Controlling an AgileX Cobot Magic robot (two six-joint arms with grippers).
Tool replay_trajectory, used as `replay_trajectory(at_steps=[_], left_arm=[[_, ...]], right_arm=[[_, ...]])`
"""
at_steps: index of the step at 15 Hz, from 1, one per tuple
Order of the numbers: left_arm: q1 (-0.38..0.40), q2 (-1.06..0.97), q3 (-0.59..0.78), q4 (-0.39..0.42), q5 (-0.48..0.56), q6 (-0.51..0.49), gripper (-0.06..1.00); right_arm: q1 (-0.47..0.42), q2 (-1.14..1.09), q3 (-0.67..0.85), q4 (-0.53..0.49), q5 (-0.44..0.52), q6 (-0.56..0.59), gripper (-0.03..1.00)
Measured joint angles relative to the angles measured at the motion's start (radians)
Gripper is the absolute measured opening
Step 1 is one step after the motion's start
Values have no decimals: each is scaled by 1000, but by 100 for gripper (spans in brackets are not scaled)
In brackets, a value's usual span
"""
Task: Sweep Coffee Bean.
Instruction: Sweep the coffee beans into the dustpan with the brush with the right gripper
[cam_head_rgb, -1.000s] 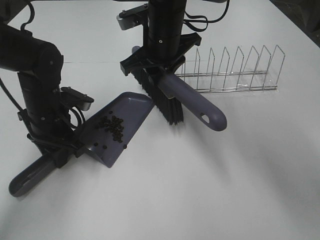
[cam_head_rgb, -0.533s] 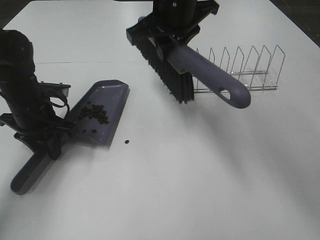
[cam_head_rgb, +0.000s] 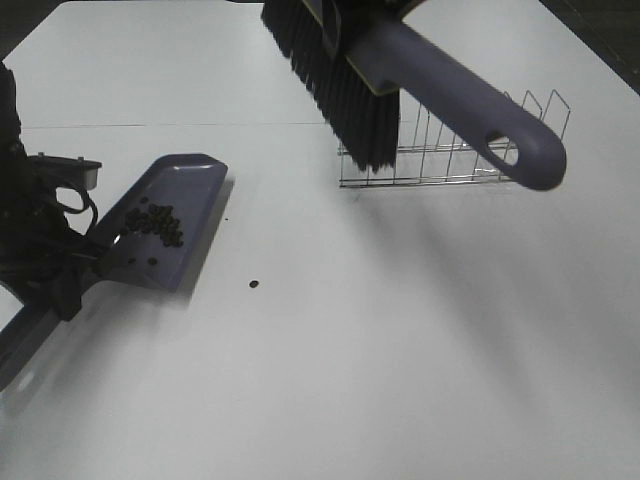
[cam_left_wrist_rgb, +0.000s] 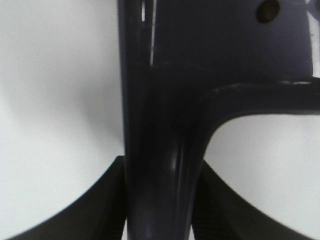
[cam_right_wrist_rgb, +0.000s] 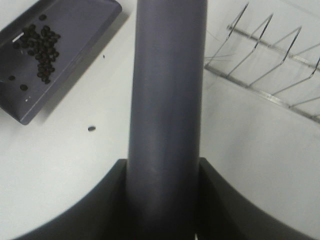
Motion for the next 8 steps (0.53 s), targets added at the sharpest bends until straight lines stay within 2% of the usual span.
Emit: replay_trajectory(at_steps=[2,4,6,8], left_arm=[[-70,4,21,60,-39,-61,31],[-147,23,16,148,-66,-165,31],[-206,69,-8,171,-61,-202,31],[-232,96,-32,171,-54,-210,31]], right_arm=[[0,3,132,5,-1,12,34],[0,5,236,5,-74,44,34],[0,32,267,7,-170,60,34],[0,74,270,7,-213,69,34]])
